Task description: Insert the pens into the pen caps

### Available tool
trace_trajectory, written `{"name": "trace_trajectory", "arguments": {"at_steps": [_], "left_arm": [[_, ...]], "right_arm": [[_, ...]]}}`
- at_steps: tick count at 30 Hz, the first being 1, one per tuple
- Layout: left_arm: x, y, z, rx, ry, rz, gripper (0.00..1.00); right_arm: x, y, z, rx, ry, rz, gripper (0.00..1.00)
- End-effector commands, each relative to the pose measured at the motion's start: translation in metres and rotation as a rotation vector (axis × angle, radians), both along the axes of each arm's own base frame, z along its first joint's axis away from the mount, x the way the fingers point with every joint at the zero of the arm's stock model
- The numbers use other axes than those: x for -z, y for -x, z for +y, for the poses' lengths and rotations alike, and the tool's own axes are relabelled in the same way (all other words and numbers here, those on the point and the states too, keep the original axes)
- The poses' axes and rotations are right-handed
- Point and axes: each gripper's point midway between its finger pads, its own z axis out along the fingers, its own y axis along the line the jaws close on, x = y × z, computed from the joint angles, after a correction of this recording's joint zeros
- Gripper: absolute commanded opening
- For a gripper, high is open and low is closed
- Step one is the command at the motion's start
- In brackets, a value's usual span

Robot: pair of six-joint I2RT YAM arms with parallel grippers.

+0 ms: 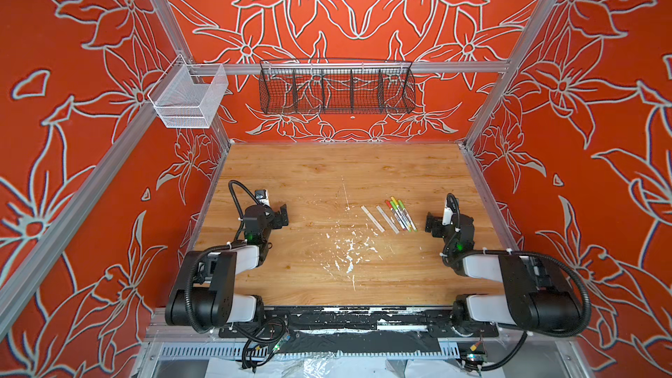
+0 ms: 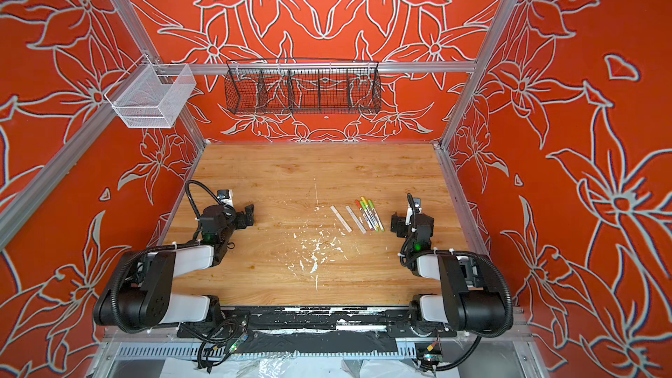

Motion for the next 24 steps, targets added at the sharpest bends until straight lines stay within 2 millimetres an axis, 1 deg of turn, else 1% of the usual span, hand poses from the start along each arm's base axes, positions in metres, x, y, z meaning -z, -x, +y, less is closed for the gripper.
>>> {"name": "trace_trajectory", "arguments": {"at_steps": [1, 2, 4, 6, 8, 10, 13, 15, 24], "left_arm": [[-0.0055, -0.0033, -0.0025, 0.016, -0.008, -0.025, 0.97], [-0.0058, -0.0036, -0.0022, 0.015, -0.008, -0.026, 0.97], [-0.0052, -0.0034, -0.0025, 0.016, -0.007, -0.025, 0.97], [-0.0053, -0.0033, -0.0027, 0.017, -0.008, -0.025, 0.97], [-0.0052, -0.0034, -0.0022, 0.015, -0.008, -0.024, 0.97], [-0.0053, -0.0036, -0.0025, 0.016, -0.008, -0.024, 0.97], [-0.0054, -0.0034, -0.0025, 0.016, -0.008, -0.024, 0.97], [-0.0048, -0.0032, -0.0023, 0.015, -0.008, -0.023, 0.97], [-0.0050, -0.0031, -0.0023, 0.015, -0.008, -0.023, 0.97]], "right_arm": [[-0.0251, -0.0243, 0.0117, -0.059, -0.028, -0.101, 0.98], [-0.0254, -0.0310, 0.0130, -0.065, -0.032, -0.109, 0.98], [-0.0187, -0.0310, 0.0157, -0.083, -0.025, -0.026, 0.98], [-0.0227, -0.0337, 0.0169, -0.088, -0.030, -0.083, 0.98], [-0.0201, -0.0313, 0.0168, -0.088, -0.024, -0.036, 0.97], [-0.0223, -0.0328, 0.0170, -0.090, -0.026, -0.071, 0.97], [-0.0212, -0.0320, 0.0175, -0.092, -0.024, -0.049, 0.97], [-0.0226, -0.0327, 0.0174, -0.091, -0.024, -0.071, 0.97], [-0.0220, -0.0326, 0.0174, -0.091, -0.025, -0.066, 0.97]]}}
